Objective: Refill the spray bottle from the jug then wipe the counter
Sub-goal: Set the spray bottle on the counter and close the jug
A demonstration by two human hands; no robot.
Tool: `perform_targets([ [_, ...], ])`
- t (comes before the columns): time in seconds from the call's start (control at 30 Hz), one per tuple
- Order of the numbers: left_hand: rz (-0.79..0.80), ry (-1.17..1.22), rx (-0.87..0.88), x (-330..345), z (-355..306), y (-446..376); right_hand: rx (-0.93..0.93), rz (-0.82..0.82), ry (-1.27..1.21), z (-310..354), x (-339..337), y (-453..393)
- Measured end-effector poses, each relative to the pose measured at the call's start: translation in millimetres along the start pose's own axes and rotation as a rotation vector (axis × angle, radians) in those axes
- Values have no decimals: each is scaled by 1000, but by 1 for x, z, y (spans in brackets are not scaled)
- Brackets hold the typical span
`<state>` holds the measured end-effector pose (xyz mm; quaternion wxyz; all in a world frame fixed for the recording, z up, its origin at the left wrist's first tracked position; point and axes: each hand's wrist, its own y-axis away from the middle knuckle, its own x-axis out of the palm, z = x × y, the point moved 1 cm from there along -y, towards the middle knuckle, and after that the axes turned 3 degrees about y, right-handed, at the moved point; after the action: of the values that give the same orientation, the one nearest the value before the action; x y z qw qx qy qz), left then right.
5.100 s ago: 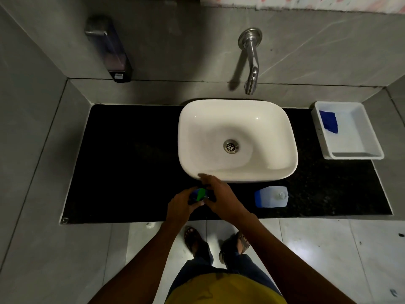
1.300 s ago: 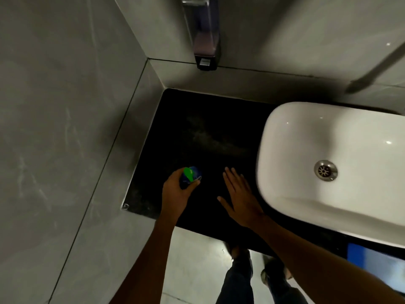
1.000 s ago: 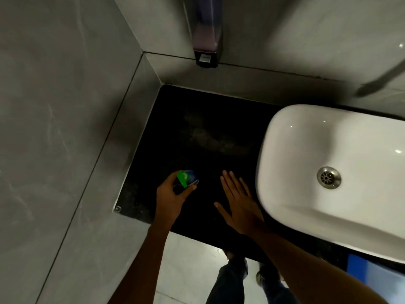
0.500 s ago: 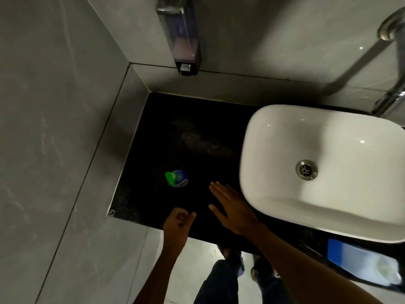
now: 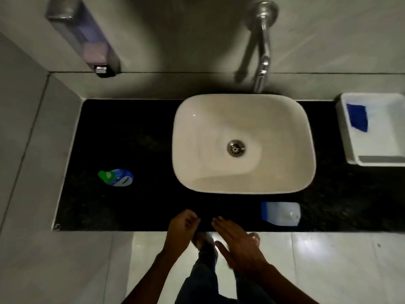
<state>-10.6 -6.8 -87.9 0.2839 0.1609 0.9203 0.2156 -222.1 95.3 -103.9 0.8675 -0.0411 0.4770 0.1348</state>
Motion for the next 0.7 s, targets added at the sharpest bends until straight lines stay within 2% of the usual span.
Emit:
perform_targets([
  [0.3, 153, 6, 94, 113, -87, 15, 308, -90, 54, -76, -74, 111],
  [0.43, 122, 65, 81, 148, -128, 28, 512, -164, -12, -109, -98, 124],
  [0.57, 45, 137, 85, 170, -157, 35, 526, -181, -50, -135, -117, 104],
  [0.7, 2, 164, 100, 181, -169, 36, 529, -68, -54, -150, -125, 80],
])
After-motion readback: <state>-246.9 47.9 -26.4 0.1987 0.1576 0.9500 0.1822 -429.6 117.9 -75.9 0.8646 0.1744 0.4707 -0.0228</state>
